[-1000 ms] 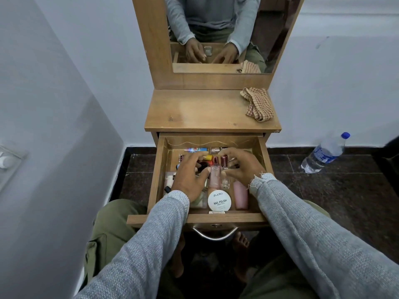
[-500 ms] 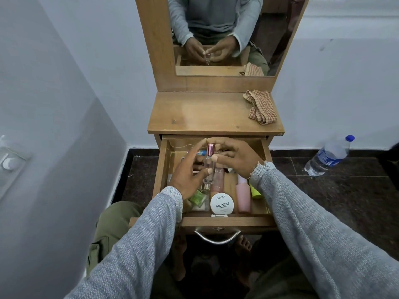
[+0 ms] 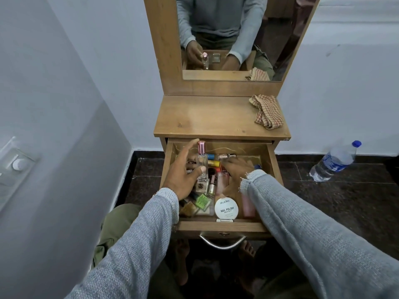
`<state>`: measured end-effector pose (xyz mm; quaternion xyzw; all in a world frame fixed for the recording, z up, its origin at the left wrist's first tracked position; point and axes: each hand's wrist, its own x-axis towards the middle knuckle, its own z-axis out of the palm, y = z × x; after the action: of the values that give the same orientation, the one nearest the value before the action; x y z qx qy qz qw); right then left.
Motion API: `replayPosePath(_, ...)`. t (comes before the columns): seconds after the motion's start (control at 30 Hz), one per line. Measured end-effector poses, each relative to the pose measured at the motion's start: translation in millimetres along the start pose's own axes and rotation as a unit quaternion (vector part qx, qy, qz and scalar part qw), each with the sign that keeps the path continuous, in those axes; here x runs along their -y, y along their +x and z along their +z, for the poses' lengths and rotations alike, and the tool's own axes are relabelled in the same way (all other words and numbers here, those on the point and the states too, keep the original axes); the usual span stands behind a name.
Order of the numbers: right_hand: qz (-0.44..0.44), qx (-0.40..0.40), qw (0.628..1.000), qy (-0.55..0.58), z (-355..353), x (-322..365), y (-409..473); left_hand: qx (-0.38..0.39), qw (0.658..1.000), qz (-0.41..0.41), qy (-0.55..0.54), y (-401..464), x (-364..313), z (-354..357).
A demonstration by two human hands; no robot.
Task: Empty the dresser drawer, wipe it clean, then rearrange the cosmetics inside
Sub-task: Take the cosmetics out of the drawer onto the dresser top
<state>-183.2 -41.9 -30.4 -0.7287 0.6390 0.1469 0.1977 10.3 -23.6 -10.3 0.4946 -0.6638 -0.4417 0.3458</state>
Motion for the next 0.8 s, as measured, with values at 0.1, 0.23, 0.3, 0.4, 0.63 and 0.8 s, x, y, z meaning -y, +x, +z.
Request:
replayPosePath(0.1,0.014,0.012,1.0,0.0,-2.1,-0.6,2.1,-0.003,1.0,-0.007,0.001,0.6,1.8,1.1)
replayPosePath(0.23,0.032,0.007,0.999,0.013,-0.5,-0.5,9.5,-0.001,1.0,-0.001,0.005,0.1,0.9,2.7)
replayPosePath(0.3,0.043,-0.01,0.998,0.034,0.6,-1.4,10.4,0.006,1.0,-0.001,0.008,-1.1,-0.5,3.3)
replayPosePath(0.4,0.052,-0.026,0.996,0.061,4.8,-1.9,6.8,0.013,1.0,-0.004,0.016,-1.9,-1.1,4.9)
replayPosePath(0.63,0.066,-0.032,0.982,0.174,-1.9,6.0,-11.9,0.007,1.0,-0.015,0.019,-3.2,-5.1,9.8)
replayPosePath(0.8,0.008,-0.029,0.961,0.274,4.3,4.8,-13.0,0.003,1.0,-0.007,0.021,-6.0,-4.4,11.7)
